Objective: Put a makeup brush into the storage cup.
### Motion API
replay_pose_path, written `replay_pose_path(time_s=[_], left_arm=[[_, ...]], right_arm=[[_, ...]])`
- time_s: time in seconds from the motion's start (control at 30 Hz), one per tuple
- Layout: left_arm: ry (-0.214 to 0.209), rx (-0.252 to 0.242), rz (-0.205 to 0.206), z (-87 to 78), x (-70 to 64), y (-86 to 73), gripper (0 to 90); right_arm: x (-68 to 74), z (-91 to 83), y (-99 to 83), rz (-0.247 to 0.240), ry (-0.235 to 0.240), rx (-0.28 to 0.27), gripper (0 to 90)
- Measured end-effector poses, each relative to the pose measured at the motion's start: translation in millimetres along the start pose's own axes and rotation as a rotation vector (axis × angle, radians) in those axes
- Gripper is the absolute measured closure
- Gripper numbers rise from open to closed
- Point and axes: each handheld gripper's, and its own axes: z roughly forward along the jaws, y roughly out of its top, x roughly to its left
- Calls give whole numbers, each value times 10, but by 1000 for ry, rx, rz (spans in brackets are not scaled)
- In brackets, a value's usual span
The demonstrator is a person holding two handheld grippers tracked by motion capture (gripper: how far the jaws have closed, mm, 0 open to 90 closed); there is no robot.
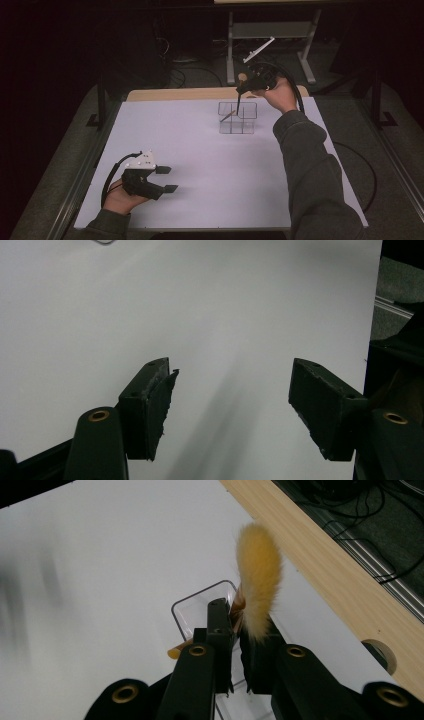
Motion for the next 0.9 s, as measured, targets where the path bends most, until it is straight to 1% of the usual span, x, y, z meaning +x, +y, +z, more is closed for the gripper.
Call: replay_pose_path(time_s=[0.03,0.07,0.1,0.2,0.23,0.27,0.4,0.57,0.63,0.9], left_arm=[[2,0,-2,1,5,-3,325],[2,7,-4,-3,12,-8,320],[2,4,-8,-2,17,-15,319],[3,6,-13,-9,29,-27,317],[4,5,-14,-8,28,-27,315],[4,10,-9,-10,30,-24,314],[4,17,-11,-1,28,-24,310],[8,12,-11,-13,29,-21,309],[7,12,-17,-12,27,-25,309],[9,4,-16,-17,29,-26,307]], right_arm=[[11,7,0,8,1,-1,826],[12,17,-3,5,4,-5,826],[10,29,-7,2,4,-8,826],[18,56,-17,5,4,-1,826],[27,58,-19,16,7,-1,826],[20,64,-25,7,6,-2,825],[24,86,-51,10,10,3,826],[22,98,-80,11,8,8,825],[24,110,-86,9,8,10,825],[21,134,-131,12,6,3,825]])
